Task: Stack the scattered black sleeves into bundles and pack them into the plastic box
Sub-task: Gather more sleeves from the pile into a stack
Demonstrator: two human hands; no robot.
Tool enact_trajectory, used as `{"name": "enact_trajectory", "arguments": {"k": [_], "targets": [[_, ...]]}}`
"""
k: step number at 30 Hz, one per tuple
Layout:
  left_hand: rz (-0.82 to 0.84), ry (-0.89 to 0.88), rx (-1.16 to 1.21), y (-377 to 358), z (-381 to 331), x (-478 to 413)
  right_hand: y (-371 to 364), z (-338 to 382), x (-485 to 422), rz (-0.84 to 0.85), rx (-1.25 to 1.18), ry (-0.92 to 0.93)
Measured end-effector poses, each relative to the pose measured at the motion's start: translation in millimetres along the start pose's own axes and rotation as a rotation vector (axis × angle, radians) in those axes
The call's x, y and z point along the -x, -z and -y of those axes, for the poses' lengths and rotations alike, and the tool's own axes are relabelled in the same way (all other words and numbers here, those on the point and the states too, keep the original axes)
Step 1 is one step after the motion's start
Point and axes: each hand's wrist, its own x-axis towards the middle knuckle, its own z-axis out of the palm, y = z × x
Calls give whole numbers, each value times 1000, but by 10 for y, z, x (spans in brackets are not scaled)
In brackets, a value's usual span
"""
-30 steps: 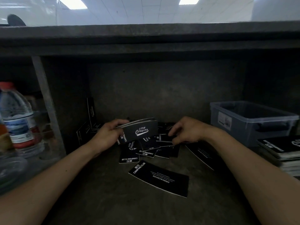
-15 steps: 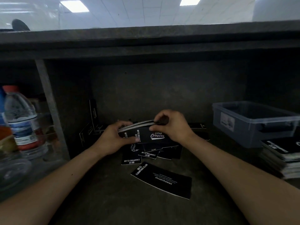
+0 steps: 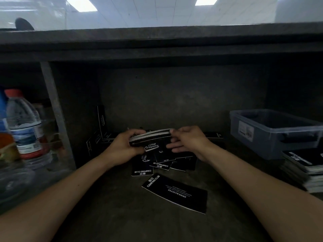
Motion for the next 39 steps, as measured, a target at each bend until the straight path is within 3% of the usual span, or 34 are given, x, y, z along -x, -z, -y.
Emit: {"name": "enact_trajectory", "arguments": {"k": [3, 6, 8, 11, 13, 19, 24, 29, 32, 36, 39], "targets": [[-36, -33, -4, -12, 35, -24, -29, 5, -36, -29, 5, 18], [-81, -4, 30, 15, 28, -36, 111, -58, -100, -190, 510, 207], [-103, 25, 45, 45, 30, -43, 173, -119, -71, -49, 779, 271], [-163, 70, 50, 88, 83, -61, 132, -125, 24, 260, 968, 263], [-203, 91, 66, 108, 110, -72, 123, -79, 26, 297, 1015, 264], [-239, 115, 92, 101, 129, -97, 194, -60, -7, 56, 1098, 275], [-170, 110, 90, 73, 129, -88, 62, -110, 27, 71, 1014, 228], [-170, 75, 99, 84, 127, -96, 199, 0, -94, 128, 898, 12], [-173, 70, 106, 89, 120, -82, 414, -25, -137, 54, 797, -96], [-166, 48, 89, 72, 116, -58, 630, 21, -168, -96, 368, -75], [-170, 27, 103, 66, 96, -44, 682, 152, -139, -105, 10, -38]]}}
